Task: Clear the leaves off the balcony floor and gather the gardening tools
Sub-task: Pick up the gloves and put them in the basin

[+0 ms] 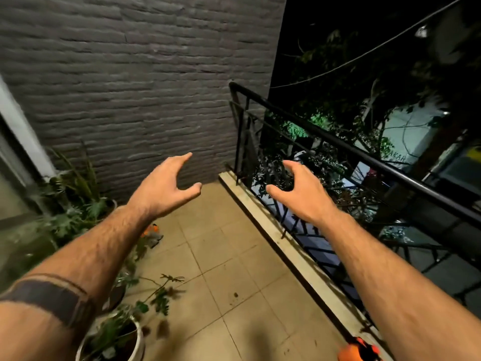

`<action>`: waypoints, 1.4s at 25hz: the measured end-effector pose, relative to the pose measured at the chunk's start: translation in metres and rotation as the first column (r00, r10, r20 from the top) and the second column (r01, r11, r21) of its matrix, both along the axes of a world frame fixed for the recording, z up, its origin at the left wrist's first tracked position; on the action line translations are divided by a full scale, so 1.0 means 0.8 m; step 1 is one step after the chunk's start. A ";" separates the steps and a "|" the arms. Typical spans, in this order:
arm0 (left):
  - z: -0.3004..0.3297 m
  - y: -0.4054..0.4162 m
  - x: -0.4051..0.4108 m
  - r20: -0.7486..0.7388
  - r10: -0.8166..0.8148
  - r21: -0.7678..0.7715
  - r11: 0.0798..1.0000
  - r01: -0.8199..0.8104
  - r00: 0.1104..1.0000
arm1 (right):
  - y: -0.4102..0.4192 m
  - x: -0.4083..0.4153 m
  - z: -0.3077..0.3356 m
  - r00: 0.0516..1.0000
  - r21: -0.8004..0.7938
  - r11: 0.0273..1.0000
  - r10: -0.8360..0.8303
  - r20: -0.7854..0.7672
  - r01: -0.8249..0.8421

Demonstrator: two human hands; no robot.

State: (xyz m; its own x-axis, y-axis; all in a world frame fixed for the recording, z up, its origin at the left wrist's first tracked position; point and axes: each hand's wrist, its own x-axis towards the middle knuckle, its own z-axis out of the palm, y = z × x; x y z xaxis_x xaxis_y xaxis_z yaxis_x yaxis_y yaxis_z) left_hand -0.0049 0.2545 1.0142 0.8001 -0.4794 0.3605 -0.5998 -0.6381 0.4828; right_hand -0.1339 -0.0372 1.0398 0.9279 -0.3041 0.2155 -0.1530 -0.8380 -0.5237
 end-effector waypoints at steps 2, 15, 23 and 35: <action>0.002 0.032 0.031 0.019 0.044 -0.007 0.999 -0.044 0.999 | 0.029 0.042 0.000 0.999 -0.004 0.999 0.037 0.002 -0.037; -0.006 0.084 0.183 0.039 0.264 0.012 0.964 -0.264 0.964 | 0.064 0.300 -0.017 0.968 -0.059 0.966 0.252 0.000 -0.252; -0.003 0.032 0.281 0.030 0.428 0.052 0.902 -0.429 0.903 | 0.024 0.472 -0.012 0.886 -0.016 0.886 0.464 -0.010 -0.464; -0.101 0.051 0.485 -0.179 0.584 0.104 0.812 -0.575 0.792 | 0.082 0.715 -0.075 0.790 0.042 0.801 0.596 -0.141 -0.597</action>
